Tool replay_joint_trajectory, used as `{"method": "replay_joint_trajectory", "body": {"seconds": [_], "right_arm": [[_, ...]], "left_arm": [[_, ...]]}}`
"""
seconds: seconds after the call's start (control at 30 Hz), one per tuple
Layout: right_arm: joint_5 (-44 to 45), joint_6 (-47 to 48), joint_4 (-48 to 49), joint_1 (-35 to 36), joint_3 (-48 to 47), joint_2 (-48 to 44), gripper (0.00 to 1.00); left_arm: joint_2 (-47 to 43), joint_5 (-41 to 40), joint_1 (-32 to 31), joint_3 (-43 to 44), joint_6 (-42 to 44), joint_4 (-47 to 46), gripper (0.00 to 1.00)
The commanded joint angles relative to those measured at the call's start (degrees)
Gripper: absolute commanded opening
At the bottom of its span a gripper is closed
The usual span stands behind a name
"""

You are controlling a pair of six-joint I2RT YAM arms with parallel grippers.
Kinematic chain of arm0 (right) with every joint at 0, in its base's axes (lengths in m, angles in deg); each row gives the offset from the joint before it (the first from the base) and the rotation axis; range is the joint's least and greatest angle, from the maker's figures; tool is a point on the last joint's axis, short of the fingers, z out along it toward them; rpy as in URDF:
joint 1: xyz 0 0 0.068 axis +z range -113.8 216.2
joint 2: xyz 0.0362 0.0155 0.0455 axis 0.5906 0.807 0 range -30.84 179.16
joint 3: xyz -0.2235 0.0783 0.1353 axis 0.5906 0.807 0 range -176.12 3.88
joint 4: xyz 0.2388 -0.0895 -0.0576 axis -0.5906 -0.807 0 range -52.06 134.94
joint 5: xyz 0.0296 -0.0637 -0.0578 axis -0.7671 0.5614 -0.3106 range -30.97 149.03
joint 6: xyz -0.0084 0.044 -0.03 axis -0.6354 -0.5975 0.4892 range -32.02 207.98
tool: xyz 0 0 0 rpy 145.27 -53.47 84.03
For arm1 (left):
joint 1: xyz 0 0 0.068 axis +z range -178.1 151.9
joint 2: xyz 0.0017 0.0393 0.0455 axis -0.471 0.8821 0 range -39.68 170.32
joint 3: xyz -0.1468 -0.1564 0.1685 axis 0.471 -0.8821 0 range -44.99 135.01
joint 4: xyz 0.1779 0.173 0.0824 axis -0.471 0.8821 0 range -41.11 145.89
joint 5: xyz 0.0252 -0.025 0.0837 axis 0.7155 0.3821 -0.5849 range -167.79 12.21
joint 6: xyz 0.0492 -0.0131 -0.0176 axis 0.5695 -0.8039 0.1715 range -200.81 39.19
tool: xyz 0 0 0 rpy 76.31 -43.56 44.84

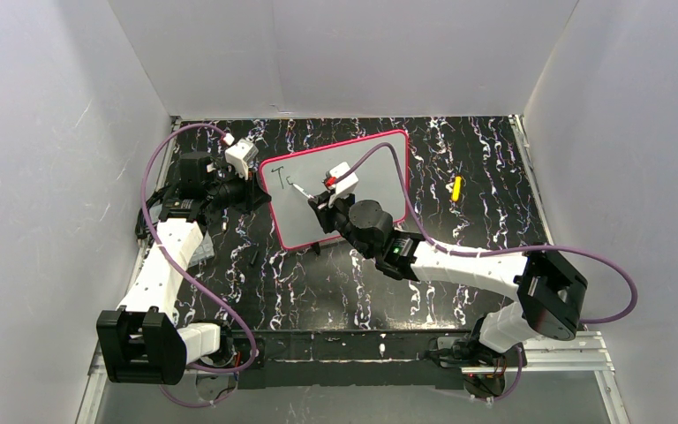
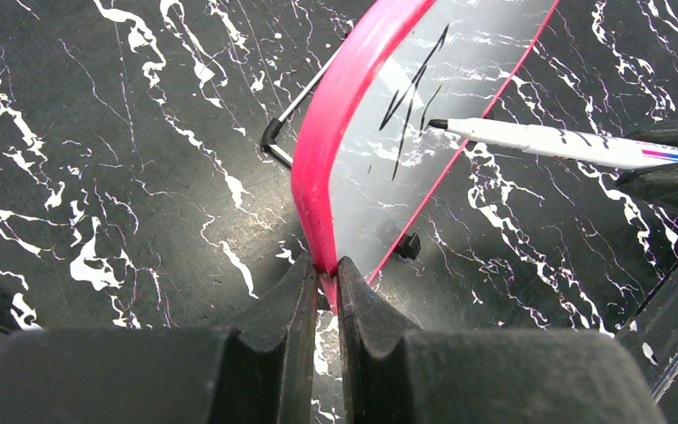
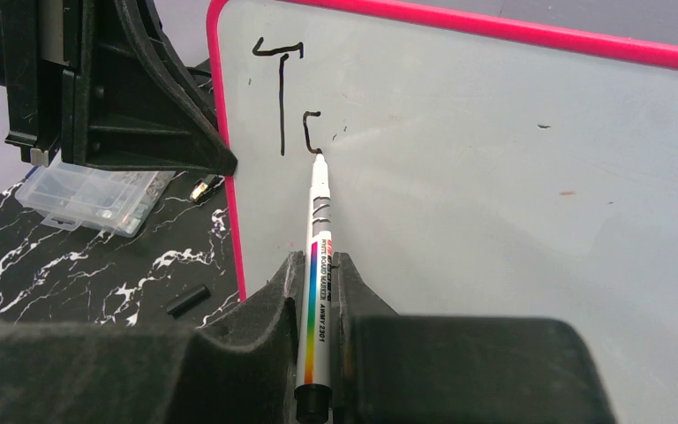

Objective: Write a sentence on the whiteboard

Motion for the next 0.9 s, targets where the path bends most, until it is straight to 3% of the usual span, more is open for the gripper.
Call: {"method": "replay_joint_trajectory", "body": {"seconds": [0.0,0.57,0.87], "right_arm": [[2.18,1.69,4.13,-0.20,-3.11,-1.83,0.01],[0.84,2.11,4.56,-0.20,-4.77,-0.71,0.01],[-1.59,0.31,5.81,-0.16,0.13,-6.31,0.01]], "left_arm": [[-1.42,0.66,-0.42,-0.51,0.97,2.14,0.00],[-1.42,0.42,-0.38,-0.55,1.09,2.31,0.00],[-1.59,0.16,-0.39,-0.51,0.99,2.32,0.00]]}}
